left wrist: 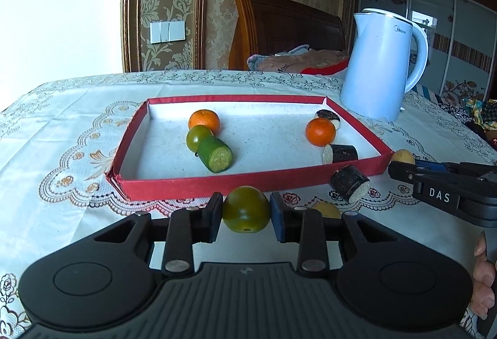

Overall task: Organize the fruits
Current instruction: 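Carry the tomato into the tray with the left gripper while the right carries the sugarcane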

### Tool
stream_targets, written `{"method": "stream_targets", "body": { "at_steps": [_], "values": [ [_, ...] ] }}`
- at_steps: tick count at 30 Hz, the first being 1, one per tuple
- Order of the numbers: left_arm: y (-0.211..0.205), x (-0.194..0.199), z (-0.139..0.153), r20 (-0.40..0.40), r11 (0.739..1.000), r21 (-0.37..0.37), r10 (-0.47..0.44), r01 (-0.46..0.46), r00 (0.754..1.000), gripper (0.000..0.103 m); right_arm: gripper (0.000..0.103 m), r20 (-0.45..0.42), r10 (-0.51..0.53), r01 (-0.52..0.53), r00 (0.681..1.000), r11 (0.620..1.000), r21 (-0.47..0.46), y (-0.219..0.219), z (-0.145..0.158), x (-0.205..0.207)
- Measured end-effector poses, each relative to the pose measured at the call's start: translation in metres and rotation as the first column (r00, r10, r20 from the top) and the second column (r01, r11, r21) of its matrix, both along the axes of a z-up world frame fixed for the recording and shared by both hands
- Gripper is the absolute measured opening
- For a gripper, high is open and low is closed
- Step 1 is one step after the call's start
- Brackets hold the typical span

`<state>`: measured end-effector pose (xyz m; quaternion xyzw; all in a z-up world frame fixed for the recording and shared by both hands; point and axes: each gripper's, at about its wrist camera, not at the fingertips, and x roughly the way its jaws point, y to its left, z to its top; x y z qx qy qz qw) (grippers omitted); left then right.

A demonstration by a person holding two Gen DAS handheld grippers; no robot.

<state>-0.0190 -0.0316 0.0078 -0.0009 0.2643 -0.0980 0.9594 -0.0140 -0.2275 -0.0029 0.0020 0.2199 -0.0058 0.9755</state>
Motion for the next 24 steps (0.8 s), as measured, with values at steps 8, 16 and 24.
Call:
{"method": "stream_targets", "body": {
  "at_steps": [8, 16, 24],
  "values": [
    [0.001, 0.033, 0.006, 0.015, 0.999, 0.015, 0.042, -0.042, 0.999, 0.032, 0.025, 0.002, 0.020, -0.020, 1.000, 1.000, -0.014, 0.010, 0.011, 0.025],
    [-0.001, 0.066, 0.013, 0.020, 0.997, 0.011, 0.077, -0.077, 0.997, 0.032, 0.025, 0.002, 0.021, -0.021, 1.000, 1.000, -0.021, 0.022, 0.019, 0.062],
    [-0.005, 0.093, 0.011, 0.005, 0.995, 0.023, 0.097, -0.097, 0.995, 0.032, 0.025, -0.031, 0.026, -0.026, 0.999, 1.000, 0.008, 0.026, 0.019, 0.096]
  ]
}}
